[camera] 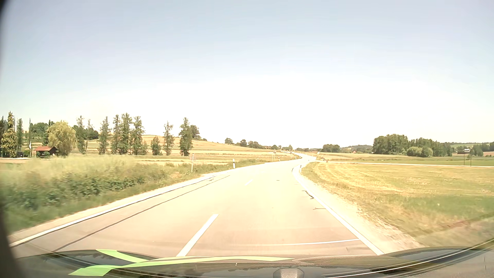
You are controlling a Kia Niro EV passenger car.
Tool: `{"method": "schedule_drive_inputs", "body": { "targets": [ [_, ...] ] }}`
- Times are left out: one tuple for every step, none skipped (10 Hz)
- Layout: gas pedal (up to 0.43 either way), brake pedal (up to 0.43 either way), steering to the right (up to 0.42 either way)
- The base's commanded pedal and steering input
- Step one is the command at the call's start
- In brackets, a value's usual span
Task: Follow the waypoints while adhering to traffic rules and regulations
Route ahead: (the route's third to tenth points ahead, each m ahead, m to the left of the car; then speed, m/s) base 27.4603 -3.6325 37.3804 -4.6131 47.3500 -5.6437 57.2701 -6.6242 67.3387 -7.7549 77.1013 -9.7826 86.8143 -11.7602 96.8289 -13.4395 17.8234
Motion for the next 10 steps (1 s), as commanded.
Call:
{"method": "schedule_drive_inputs", "body": {
  "targets": [
    [0.197, 0.0, 0.019],
    [0.197, 0.0, 0.018],
    [0.197, 0.0, 0.017],
    [0.197, 0.0, 0.015],
    [0.209, 0.0, 0.015],
    [0.209, 0.0, 0.015],
    [0.209, 0.0, 0.015],
    [0.209, 0.0, 0.015],
    [0.209, 0.0, 0.015],
    [0.197, 0.0, 0.015]
  ]
}}
